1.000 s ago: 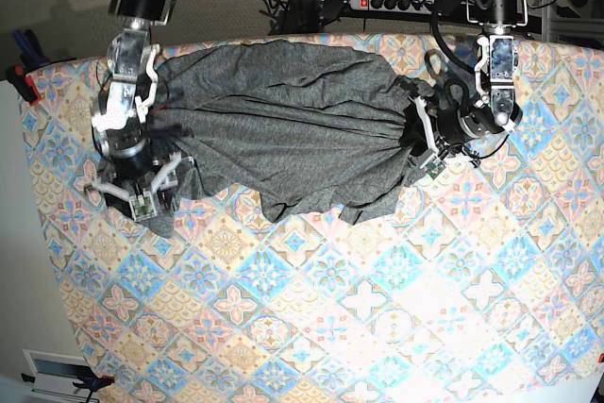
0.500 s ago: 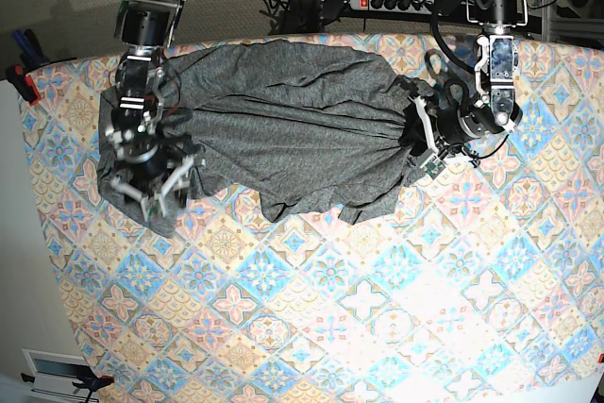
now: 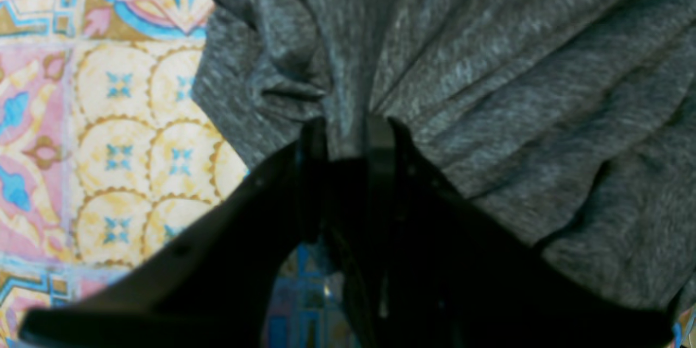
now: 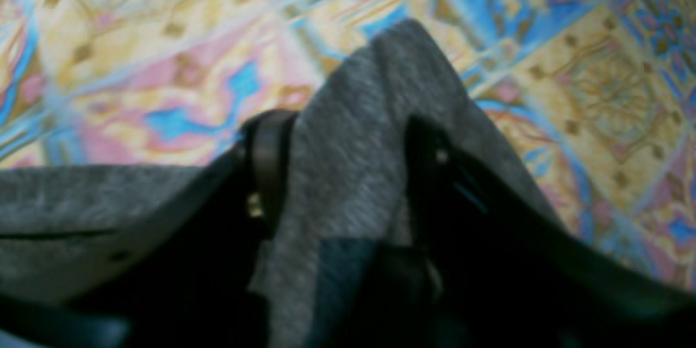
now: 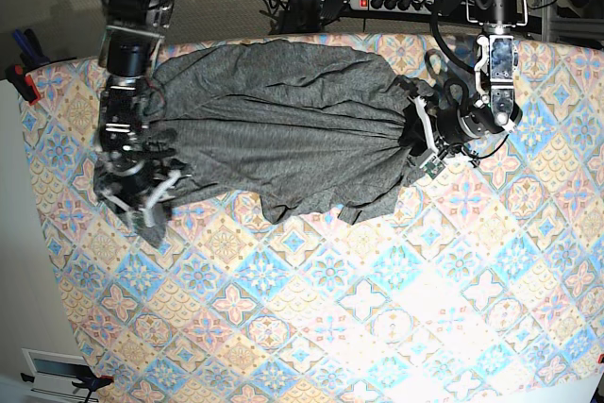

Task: Layout the t-shirt on the table in an organized manner, then fold the t-shirt properly
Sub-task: 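Lift and pull the right gripper's fabric back toward the robot, then drag the right gripper's shirt end outward away from the left gripper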

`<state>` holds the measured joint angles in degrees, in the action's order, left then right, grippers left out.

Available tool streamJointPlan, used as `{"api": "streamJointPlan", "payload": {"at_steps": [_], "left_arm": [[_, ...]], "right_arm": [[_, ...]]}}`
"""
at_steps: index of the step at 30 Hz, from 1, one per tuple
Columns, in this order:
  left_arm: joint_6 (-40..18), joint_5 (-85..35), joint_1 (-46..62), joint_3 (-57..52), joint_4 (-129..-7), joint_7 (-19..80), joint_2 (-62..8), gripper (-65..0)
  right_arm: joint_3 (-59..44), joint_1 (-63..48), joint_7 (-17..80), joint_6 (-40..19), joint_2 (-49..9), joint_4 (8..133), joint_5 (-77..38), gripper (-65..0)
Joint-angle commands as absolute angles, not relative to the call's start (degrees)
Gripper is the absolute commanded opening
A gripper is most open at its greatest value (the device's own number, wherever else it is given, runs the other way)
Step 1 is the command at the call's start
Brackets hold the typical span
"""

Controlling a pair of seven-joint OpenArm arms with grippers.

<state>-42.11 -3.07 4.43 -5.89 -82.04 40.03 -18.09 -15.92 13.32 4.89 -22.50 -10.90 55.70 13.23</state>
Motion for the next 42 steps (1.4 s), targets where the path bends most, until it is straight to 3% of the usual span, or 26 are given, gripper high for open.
{"api": "streamJointPlan", "payload": {"at_steps": [1, 5, 10, 14, 23, 28, 35, 40, 42], "left_arm": [[-40.00, 8.57, 6.46, -5.76, -80.13, 53.05, -18.95, -52.8], [-40.00, 8.57, 6.20, -5.76, -80.13, 55.25, -18.95, -52.8], [-40.00, 8.57, 6.29, -5.76, -80.13, 55.52, -18.95, -52.8], [-40.00, 8.57, 6.29, -5.76, -80.13, 55.52, -18.95, -52.8], [-40.00, 8.57, 6.46, -5.67, -80.13, 55.52, -18.95, -52.8], [-40.00, 8.57, 6.46, -5.67, -80.13, 55.52, -18.95, -52.8], [-40.00, 8.57, 6.55, -5.67, -80.13, 55.52, -18.95, -52.8], [-40.00, 8.57, 6.55, -5.67, -80.13, 55.52, -18.95, -52.8], [-40.00, 8.57, 6.55, -5.67, -80.13, 55.52, -18.95, -52.8]], "right_arm": [[-17.45, 13.32, 4.79, -21.76, -12.35, 55.25, 13.41, -42.9], [-23.34, 15.25, 4.53, -21.76, -12.53, 52.44, 13.58, -56.0], [-29.76, 19.65, 4.53, -21.76, -12.53, 50.24, 13.67, -62.3], [-33.54, 19.91, 4.53, -21.76, -12.62, 46.73, 13.67, -57.9], [-35.65, 20.00, 4.44, -21.67, -14.02, 44.88, 13.67, -39.6], [-36.26, 20.00, 4.44, -21.41, -14.73, 44.79, 13.32, -38.8], [-46.20, 20.09, 4.44, -21.23, -14.73, 44.79, 13.67, -38.8], [-46.64, 20.09, 3.82, -13.49, -14.73, 44.79, 13.76, -38.8], [-46.55, 20.00, 2.33, -13.32, -14.73, 44.79, 13.76, -38.8]]}}
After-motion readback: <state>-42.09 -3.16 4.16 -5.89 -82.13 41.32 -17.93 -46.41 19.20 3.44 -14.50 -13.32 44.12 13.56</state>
